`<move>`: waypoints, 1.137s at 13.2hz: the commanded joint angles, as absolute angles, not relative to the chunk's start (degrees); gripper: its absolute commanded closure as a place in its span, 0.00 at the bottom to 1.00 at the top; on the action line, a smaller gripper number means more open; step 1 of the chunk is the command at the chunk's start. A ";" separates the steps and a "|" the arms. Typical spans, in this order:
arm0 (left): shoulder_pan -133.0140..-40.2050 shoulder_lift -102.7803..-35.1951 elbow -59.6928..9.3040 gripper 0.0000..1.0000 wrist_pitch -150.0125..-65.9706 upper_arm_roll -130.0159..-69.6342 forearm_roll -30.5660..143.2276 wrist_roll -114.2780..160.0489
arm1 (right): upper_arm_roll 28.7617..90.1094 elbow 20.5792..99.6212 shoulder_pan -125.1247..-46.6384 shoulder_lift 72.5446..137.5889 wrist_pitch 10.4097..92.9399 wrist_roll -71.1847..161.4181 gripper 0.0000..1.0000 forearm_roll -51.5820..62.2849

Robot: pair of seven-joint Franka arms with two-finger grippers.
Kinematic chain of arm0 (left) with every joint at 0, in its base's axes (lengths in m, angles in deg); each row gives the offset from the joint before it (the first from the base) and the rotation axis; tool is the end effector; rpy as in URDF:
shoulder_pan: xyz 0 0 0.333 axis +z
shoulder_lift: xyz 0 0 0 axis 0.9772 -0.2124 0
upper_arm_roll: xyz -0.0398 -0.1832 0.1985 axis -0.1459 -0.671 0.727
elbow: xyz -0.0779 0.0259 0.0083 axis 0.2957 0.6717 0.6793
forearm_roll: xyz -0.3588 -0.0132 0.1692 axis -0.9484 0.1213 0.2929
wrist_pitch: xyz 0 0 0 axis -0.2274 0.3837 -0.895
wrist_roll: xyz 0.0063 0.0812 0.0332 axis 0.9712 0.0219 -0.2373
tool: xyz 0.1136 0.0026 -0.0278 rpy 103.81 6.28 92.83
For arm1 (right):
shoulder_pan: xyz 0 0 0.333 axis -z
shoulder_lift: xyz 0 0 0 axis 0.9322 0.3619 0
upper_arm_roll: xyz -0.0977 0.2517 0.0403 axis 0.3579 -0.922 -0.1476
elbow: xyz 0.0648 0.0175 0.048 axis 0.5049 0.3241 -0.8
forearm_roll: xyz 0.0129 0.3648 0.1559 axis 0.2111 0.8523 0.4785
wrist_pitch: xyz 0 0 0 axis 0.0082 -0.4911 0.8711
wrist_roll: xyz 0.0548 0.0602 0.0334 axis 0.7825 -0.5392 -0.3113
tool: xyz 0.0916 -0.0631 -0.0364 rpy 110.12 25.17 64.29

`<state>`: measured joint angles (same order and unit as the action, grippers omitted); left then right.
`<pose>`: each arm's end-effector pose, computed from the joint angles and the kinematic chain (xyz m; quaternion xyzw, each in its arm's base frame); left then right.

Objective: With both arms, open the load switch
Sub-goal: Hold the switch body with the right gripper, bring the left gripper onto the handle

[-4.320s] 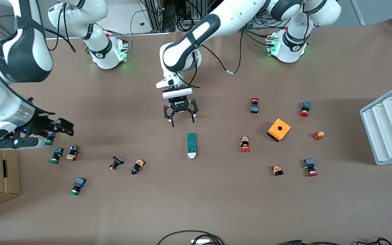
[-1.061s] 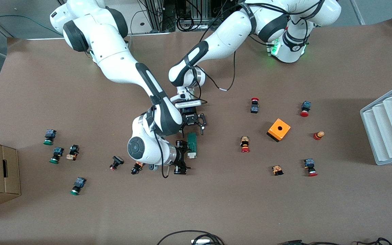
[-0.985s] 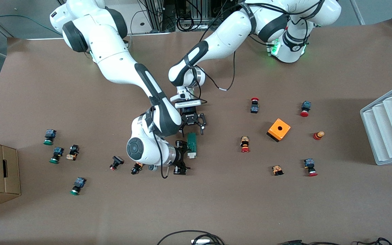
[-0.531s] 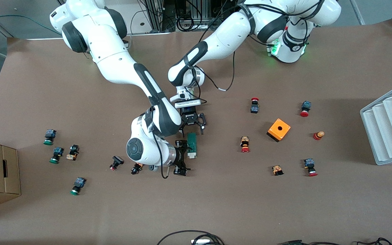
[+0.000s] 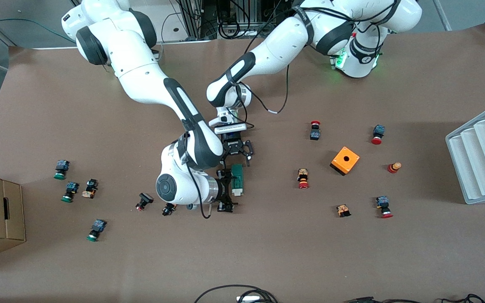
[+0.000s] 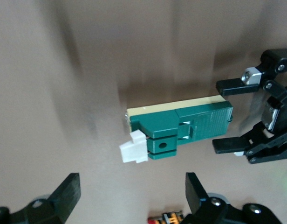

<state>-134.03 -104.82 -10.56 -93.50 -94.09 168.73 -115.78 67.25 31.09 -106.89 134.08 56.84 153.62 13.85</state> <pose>0.3312 -0.5557 0.0276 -0.7806 -0.0752 -0.6191 0.0401 0.6286 0.3797 0.1946 -0.6410 0.7273 0.2212 0.1059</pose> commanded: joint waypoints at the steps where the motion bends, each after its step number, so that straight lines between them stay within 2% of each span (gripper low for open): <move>1: -134.16 -106.64 -8.80 0.00 -92.17 -94.42 169.65 -114.89 | 67.17 30.25 -106.14 134.95 59.53 157.11 0.00 15.70; 7: -133.90 -106.91 -8.71 0.05 -92.17 -94.42 170.00 -114.80 | 66.91 30.16 -106.22 136.36 62.09 161.24 0.00 15.70; 11: -133.81 -106.82 -8.71 0.09 -92.25 -94.42 170.00 -114.80 | 66.82 30.16 -106.93 137.50 62.18 164.49 0.07 15.88; 12: -133.81 -106.82 -8.63 0.11 -92.25 -94.42 169.91 -114.80 | 66.91 30.16 -107.01 137.68 62.18 164.93 0.15 15.88; 15: -133.81 -106.82 -8.54 0.17 -92.25 -94.42 169.91 -114.80 | 66.73 30.07 -107.89 138.38 64.10 166.34 0.17 15.88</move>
<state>-133.86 -105.45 -10.37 -93.27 -94.08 169.13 -115.62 66.64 31.27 -107.18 137.16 62.15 165.00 13.89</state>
